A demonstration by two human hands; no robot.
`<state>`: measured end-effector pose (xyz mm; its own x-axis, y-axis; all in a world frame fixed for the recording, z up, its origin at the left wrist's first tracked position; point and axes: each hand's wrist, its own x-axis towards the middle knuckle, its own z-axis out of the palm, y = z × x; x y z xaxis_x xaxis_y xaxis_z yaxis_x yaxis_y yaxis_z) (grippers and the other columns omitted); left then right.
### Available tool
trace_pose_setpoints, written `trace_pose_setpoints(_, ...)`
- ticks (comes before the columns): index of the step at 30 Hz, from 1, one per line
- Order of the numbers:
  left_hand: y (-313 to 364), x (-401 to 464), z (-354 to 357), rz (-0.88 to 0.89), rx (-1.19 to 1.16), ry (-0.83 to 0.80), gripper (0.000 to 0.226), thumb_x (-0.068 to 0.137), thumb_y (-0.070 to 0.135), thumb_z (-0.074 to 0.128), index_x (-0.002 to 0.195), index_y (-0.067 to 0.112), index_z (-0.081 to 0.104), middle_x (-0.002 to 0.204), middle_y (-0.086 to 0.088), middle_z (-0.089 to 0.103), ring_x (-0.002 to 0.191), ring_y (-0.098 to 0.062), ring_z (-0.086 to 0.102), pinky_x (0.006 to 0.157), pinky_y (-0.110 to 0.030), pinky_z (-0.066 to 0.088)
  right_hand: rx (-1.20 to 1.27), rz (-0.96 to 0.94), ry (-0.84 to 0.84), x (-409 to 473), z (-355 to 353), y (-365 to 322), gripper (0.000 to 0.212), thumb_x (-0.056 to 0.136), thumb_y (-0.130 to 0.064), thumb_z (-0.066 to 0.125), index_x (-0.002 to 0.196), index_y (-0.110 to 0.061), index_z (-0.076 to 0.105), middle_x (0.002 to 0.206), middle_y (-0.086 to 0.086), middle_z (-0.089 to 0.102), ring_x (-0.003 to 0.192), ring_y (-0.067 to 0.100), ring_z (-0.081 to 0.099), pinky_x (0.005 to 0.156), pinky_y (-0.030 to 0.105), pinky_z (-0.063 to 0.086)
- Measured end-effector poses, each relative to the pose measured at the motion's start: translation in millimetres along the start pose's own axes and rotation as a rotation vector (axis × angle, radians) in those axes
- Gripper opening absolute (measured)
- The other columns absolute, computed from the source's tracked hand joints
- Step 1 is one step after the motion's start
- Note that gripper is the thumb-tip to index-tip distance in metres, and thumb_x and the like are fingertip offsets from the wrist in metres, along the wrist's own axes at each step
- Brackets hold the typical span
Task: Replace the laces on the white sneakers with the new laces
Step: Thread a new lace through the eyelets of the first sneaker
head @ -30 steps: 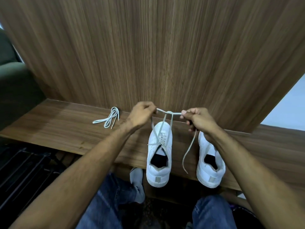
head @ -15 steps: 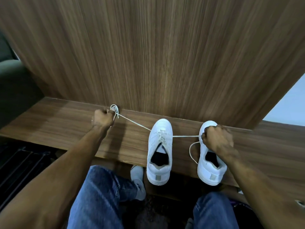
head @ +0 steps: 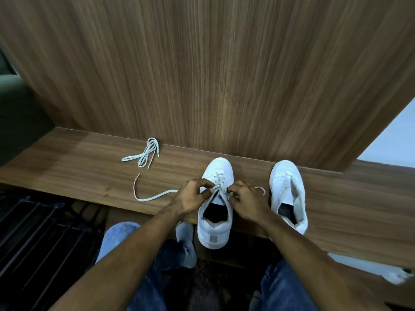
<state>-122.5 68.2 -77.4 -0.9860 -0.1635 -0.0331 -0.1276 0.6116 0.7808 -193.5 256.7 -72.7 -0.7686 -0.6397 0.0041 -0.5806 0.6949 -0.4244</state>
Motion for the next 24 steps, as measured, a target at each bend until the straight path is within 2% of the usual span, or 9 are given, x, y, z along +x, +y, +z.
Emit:
trace_pose_setpoints(2,-1.7,-1.3,2.9,0.009,-0.053,0.008,0.017,0.084,0.040,0.060,0.096,0.034,0.070,0.093,0.017,0.070,0.089,-0.015,0.066,0.087,-0.041,0.052,0.040,0.027,0.025,-0.1,3.0,-2.5,0.021,0.090,-0.018,0.053,0.104,-0.018,0.068,0.108,0.002,0.064,0.107,0.024,0.056,0.084,0.033,0.043)
trace_pose_setpoints(6,-4.5,6.1,7.1,0.025,-0.033,-0.028,0.029,0.091,0.027,0.059,0.117,0.018,0.067,0.112,-0.003,0.068,0.103,-0.018,0.064,0.095,-0.039,0.050,0.063,0.075,0.037,0.9,0.0,-4.0,0.016,0.091,-0.024,0.053,0.095,-0.019,0.067,0.101,0.002,0.069,0.098,0.024,0.062,0.073,0.031,0.043)
trace_pose_setpoints(9,0.6,9.5,8.8,-0.004,-0.001,-0.011,0.008,0.091,0.020,0.063,0.094,0.022,0.070,0.090,-0.003,0.071,0.088,-0.021,0.065,0.084,-0.038,0.052,0.053,0.110,0.014,0.7,-3.9,-2.7,0.011,0.089,-0.026,0.051,0.088,-0.021,0.061,0.091,0.002,0.070,0.089,0.026,0.063,0.069,0.032,0.045)
trace_pose_setpoints(11,3.1,8.7,4.9,-0.029,0.045,0.024,0.017,0.090,0.020,0.064,0.077,0.031,0.062,0.078,0.005,0.066,0.080,-0.020,0.062,0.077,-0.035,0.052,0.051,0.127,0.012,1.5,-8.8,2.0,0.008,0.086,-0.028,0.051,0.082,-0.023,0.056,0.085,0.002,0.069,0.085,0.027,0.062,0.071,0.034,0.048)
trace_pose_setpoints(14,1.3,5.2,-3.2,-0.014,0.233,0.038,0.024,0.090,0.028,0.059,0.068,0.035,0.052,0.080,0.005,0.065,0.085,-0.024,0.062,0.079,-0.037,0.049,-0.081,0.094,0.034,-1.0,-22.7,15.0,0.008,0.083,-0.026,0.051,0.080,-0.021,0.056,0.082,0.003,0.068,0.082,0.028,0.061,0.070,0.032,0.043)
trace_pose_setpoints(16,0.9,2.8,-11.2,-0.070,0.475,0.020,0.011,0.091,0.033,0.053,0.082,0.030,0.057,0.093,-0.002,0.069,0.096,-0.030,0.060,0.085,-0.038,0.046,-0.206,0.009,0.083,-5.0,-29.6,26.8,0.011,0.080,-0.030,0.048,0.076,-0.023,0.055,0.081,0.002,0.068,0.081,0.026,0.062,0.076,0.032,0.043)
trace_pose_setpoints(19,0.5,0.2,-16.3,-0.109,0.687,0.009,0.015,0.089,0.036,0.049,0.096,0.028,0.060,0.109,-0.005,0.067,0.108,-0.029,0.057,0.097,-0.038,0.037,-0.370,-0.109,0.051,-9.0,-23.6,35.9,0.011,0.078,-0.034,0.044,0.072,-0.026,0.049,0.079,-0.001,0.067,0.085,0.023,0.063,0.099,0.038,0.039)
trace_pose_setpoints(21,3.4,-1.5,-14.7,-0.129,0.693,0.001,0.012,0.087,0.036,0.051,0.091,0.029,0.059,0.111,-0.006,0.066,0.109,-0.029,0.057,0.098,-0.036,0.036,-0.445,-0.149,0.028,-10.3,-13.5,39.8,0.014,0.082,-0.032,0.044,0.076,-0.023,0.054,0.082,-0.001,0.068,0.087,0.022,0.063,0.109,0.042,0.030)
trace_pose_setpoints(24,1.5,-0.3,-19.2,-0.265,0.551,-0.046,0.006,0.085,0.037,0.057,0.083,0.033,0.060,0.111,-0.006,0.065,0.109,-0.028,0.058,0.094,-0.036,0.042,-0.423,-0.128,-0.009,-13.9,-10.0,41.3,0.015,0.088,-0.029,0.042,0.082,-0.020,0.053,0.086,0.003,0.067,0.088,0.024,0.062,0.113,0.040,0.027)
